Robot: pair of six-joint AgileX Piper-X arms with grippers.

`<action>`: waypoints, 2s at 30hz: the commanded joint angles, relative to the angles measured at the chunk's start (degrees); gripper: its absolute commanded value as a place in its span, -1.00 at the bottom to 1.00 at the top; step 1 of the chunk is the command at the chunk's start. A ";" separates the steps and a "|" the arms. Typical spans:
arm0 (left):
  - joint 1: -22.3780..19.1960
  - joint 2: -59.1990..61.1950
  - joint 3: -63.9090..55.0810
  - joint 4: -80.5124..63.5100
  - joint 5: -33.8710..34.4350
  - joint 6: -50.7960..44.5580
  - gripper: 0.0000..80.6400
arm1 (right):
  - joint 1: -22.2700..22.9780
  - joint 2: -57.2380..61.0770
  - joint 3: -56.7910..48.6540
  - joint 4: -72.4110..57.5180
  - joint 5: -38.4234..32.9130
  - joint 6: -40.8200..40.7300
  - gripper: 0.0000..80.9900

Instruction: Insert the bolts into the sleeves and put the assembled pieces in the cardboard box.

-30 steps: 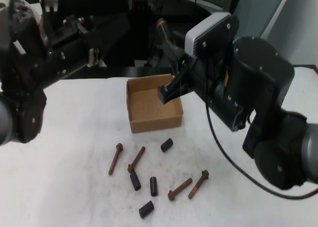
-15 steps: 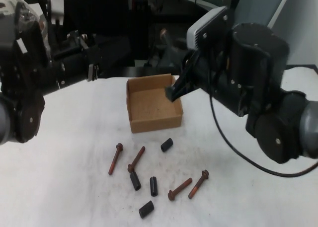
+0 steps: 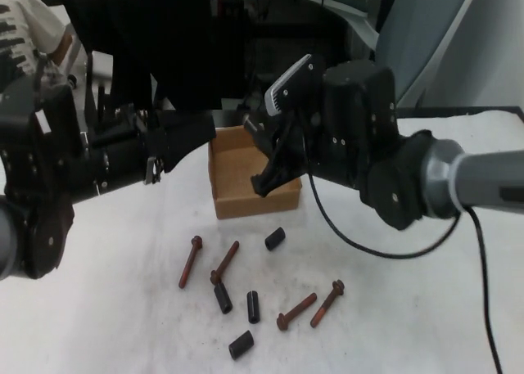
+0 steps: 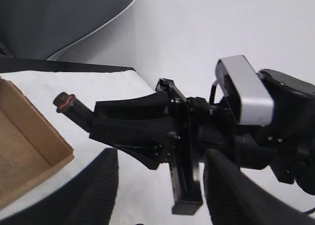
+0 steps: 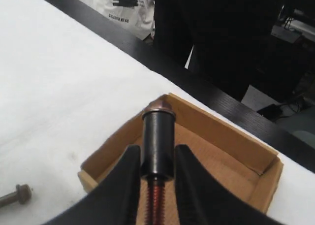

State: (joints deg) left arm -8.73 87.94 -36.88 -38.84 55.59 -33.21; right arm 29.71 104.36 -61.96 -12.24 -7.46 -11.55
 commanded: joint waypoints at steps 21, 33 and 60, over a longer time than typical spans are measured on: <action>0.09 -0.32 -0.09 -0.63 3.31 -1.33 0.23 | -3.76 10.49 -8.96 6.91 -1.99 -2.65 -0.98; 0.09 -0.32 -0.09 -0.63 4.93 -1.88 0.23 | -3.76 16.00 -17.99 10.75 -2.30 -2.65 -0.98; 0.09 -0.32 -0.09 -0.63 6.32 -1.88 0.23 | -4.34 13.64 -20.62 13.54 -4.65 -0.85 -0.10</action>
State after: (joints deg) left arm -8.73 87.94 -36.91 -38.95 60.61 -34.64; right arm 25.94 120.85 -81.90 1.03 -11.97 -12.64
